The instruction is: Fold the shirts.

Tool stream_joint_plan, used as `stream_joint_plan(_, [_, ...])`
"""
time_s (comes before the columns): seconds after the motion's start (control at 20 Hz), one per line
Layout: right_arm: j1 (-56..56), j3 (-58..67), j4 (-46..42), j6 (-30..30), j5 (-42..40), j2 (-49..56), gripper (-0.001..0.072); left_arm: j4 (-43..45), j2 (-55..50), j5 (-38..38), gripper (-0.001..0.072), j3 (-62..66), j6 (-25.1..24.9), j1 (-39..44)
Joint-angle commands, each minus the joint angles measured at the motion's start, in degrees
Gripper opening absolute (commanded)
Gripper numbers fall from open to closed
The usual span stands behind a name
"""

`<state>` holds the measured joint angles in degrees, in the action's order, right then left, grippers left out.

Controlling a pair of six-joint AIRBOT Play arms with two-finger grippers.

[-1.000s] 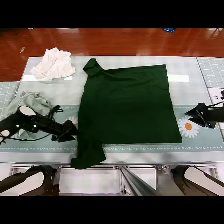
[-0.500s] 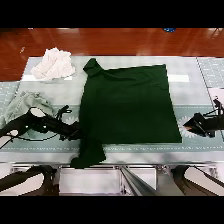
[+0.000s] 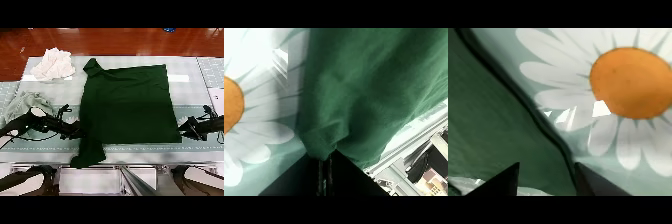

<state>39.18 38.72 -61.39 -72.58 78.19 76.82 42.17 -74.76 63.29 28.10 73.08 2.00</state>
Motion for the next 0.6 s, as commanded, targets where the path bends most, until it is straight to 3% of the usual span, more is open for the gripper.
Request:
stream_joint_plan(0.0, [-0.8, 0.0, 2.6, 0.8, -1.9, 3.2, 0.0409, 0.2, 0.0, -0.3, 0.0024, 0.1, 0.0, 0.0])
stream_joint_plan(0.2, [-8.5, 0.0, 5.0, 1.5, -5.4, 4.7, 0.0384, 0.2, 0.0, -0.3, 0.0024, 0.1, 0.0, 0.0])
stream_joint_plan(0.25, [-10.1, 0.6, 7.4, 2.6, -5.4, 4.7, 0.0238, 0.2, 0.0, -0.3, 0.0024, 0.1, 0.0, 0.0])
stream_joint_plan(0.3, [-11.2, 1.7, 9.9, 5.0, -3.7, 4.7, 0.0037, 0.2, 0.0, -0.2, 0.0024, 0.5, 0.0, -0.1])
stream_joint_plan(0.4, [-11.7, 5.8, 15.9, 8.4, 2.3, 4.1, 0.002, 0.2, 0.7, 0.5, 0.0024, 3.3, 0.0, -1.4])
stream_joint_plan(0.55, [-11.7, 16.4, 20.0, 7.3, 5.3, -1.9, 0.002, -0.2, 4.2, 4.5, 0.0024, 13.5, 0.0, -4.9])
